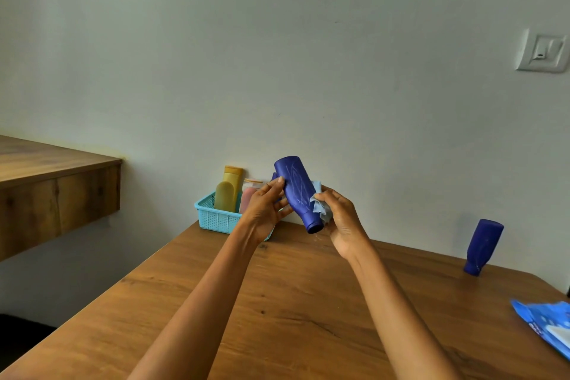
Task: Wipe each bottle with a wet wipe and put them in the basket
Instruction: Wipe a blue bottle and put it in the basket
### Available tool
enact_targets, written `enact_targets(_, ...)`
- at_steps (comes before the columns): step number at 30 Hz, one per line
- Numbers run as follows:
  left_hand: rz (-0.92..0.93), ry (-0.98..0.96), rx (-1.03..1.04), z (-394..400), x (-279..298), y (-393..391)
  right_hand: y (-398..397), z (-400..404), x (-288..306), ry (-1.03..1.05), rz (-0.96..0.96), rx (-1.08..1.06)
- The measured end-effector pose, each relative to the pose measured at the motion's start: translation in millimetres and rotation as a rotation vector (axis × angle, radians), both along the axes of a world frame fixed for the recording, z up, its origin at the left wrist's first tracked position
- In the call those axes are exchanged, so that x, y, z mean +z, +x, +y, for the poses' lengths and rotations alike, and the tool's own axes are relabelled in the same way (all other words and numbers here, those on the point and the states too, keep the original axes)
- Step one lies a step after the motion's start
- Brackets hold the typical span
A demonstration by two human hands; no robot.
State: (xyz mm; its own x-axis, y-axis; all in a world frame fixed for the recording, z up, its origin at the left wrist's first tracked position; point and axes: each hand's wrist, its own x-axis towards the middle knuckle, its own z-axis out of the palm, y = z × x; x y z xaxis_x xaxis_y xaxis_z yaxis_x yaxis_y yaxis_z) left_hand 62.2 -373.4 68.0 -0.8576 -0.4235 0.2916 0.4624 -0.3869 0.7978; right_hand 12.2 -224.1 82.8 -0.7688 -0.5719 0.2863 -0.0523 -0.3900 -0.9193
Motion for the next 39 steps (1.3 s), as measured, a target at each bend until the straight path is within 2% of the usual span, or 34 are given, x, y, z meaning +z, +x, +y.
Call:
enact_targets(5,0.026,-0.072,-0.044,1.4,-3.5,1.6,-0.7,1.0,-3.4,-0.066,-0.138,0.145)
enact_targets(8,0.124,-0.081,-0.113,3.6,-4.3,2.7,-1.1,1.7,-3.2,-0.052,-0.109,0.146)
enact_targets(11,0.195,-0.087,-0.144,0.0,-5.1,2.1,-1.6,0.9,-2.0,0.050,0.043,0.047)
enact_targets(17,0.081,-0.061,0.039,10.2,-6.7,-5.3,2.5,-11.3,-1.6,0.228,0.370,-0.221)
enact_targets(21,0.081,0.029,0.145,6.1,-6.6,-9.2,12.8,-25.5,-2.3,0.285,0.751,-0.352)
enact_targets(23,0.099,0.047,0.171,-0.3,-6.5,-7.2,9.9,-25.0,-5.6,0.289,0.867,-0.391)
enact_targets(26,0.078,0.049,0.196,-6.8,-7.0,-2.7,-2.4,-15.7,-15.4,0.319,0.931,-0.405)
enact_targets(30,0.047,0.074,0.141,2.3,-4.6,-6.2,-7.2,-13.8,-16.6,0.295,0.910,-0.489)
enact_targets(33,0.077,0.083,0.099,10.4,2.9,-8.9,2.2,-18.0,-9.6,0.243,1.041,-0.422)
enact_targets(36,0.099,0.116,0.138,4.0,6.9,-8.1,2.4,-16.5,-9.6,0.295,1.180,-0.368)
enact_targets(39,0.110,0.156,0.163,-3.0,6.2,-4.5,-7.6,-9.1,-15.2,0.319,1.218,-0.335)
